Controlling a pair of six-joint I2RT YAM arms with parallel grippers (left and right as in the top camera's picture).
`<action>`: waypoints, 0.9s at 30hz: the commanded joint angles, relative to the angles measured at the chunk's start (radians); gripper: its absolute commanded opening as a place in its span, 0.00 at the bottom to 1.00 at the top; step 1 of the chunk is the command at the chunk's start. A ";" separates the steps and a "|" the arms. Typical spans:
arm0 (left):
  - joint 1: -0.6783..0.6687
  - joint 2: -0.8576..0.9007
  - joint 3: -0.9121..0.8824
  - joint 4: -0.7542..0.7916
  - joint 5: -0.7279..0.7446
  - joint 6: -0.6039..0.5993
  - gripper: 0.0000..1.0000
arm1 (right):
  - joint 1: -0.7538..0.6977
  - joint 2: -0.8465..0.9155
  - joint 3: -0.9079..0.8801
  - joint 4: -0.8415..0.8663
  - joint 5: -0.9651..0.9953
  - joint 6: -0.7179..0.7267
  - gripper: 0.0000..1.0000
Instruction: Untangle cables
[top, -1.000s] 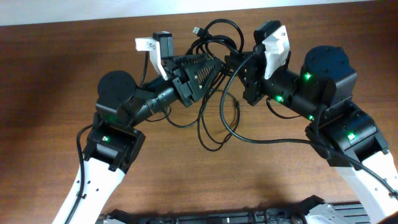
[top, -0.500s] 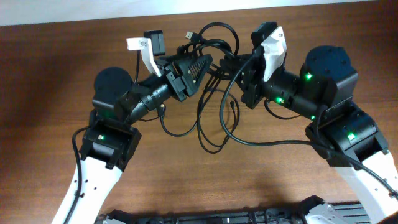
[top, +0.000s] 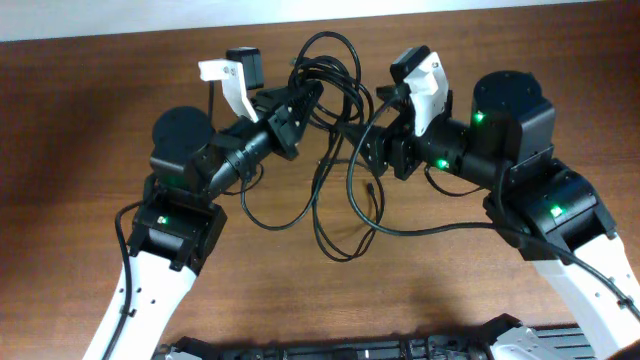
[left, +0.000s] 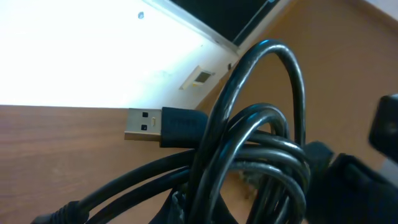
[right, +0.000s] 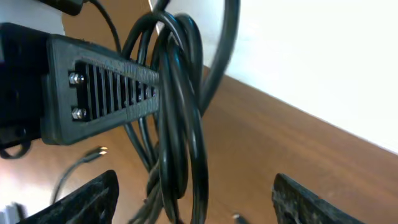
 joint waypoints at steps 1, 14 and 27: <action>0.005 -0.006 0.008 -0.006 -0.024 0.048 0.00 | 0.004 -0.002 0.009 0.045 0.022 -0.121 0.70; 0.005 -0.006 0.008 0.021 0.024 -0.003 0.00 | 0.005 -0.001 0.008 0.063 -0.023 -0.111 0.11; 0.006 -0.006 0.008 -0.100 -0.433 -0.183 0.00 | 0.005 -0.075 0.008 0.016 0.222 0.002 0.04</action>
